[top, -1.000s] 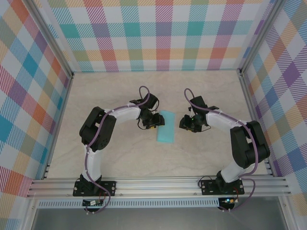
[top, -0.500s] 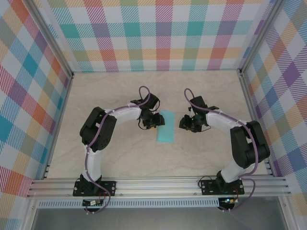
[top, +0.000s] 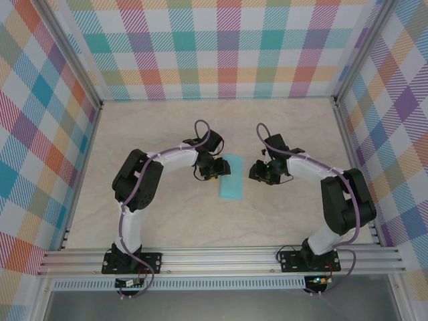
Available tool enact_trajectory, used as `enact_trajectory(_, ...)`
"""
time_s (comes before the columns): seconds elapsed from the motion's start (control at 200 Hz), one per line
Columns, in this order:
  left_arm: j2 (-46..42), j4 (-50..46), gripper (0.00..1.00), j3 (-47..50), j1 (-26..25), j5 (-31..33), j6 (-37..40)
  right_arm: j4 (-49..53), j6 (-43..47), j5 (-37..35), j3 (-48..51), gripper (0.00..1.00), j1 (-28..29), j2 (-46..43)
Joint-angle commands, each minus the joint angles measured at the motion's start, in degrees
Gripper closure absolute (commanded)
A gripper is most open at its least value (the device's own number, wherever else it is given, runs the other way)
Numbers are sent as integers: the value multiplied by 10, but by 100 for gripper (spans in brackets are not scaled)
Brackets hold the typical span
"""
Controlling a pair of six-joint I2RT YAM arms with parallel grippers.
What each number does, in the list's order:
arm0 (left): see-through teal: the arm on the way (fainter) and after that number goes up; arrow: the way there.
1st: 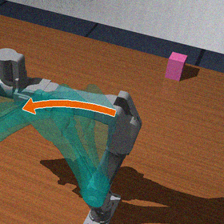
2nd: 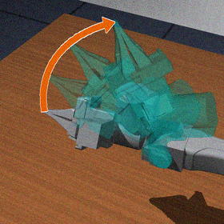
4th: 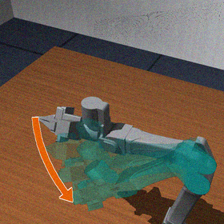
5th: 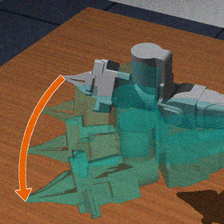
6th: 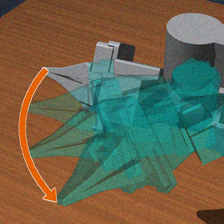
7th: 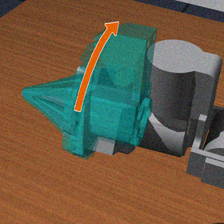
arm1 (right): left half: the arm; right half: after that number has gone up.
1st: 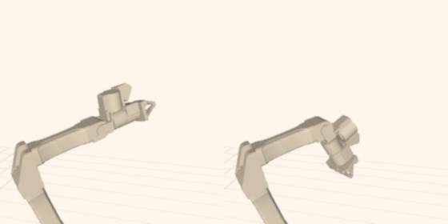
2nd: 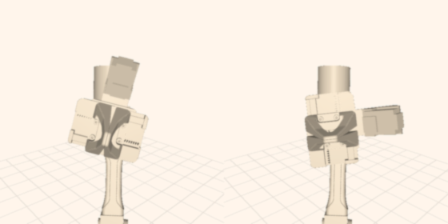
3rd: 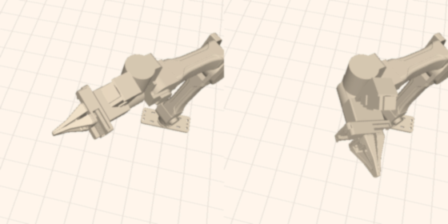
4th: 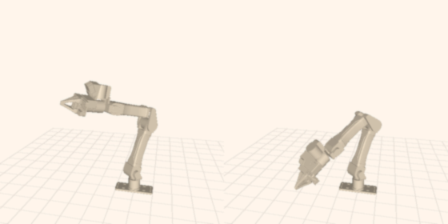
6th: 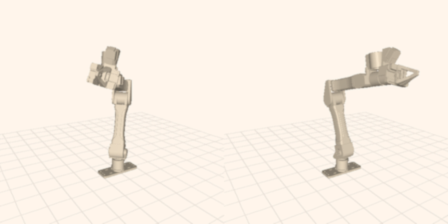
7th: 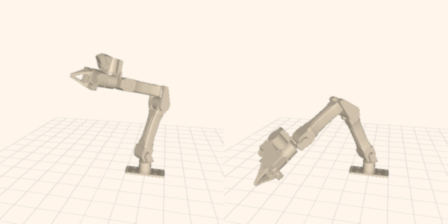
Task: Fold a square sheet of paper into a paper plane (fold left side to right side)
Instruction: First fold in half a square sheet of paper at the center of the table.
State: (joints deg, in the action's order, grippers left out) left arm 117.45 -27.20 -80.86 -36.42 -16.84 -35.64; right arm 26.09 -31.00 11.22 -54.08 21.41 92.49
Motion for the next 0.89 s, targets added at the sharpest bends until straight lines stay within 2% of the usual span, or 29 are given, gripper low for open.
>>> enact_trajectory(0.0, 37, 7, 47, -2, -18, -3, -6, -9, -8, 14, 5, 62, 5, -14)
enact_trajectory(0.555, 40, 0, 48, -4, -18, 3, -1, -12, -11, 17, 4, 62, 9, -12)
enact_trajectory(0.89, 41, 0, 48, -3, -18, 4, 0, -34, -23, 26, 8, 67, 11, -15)
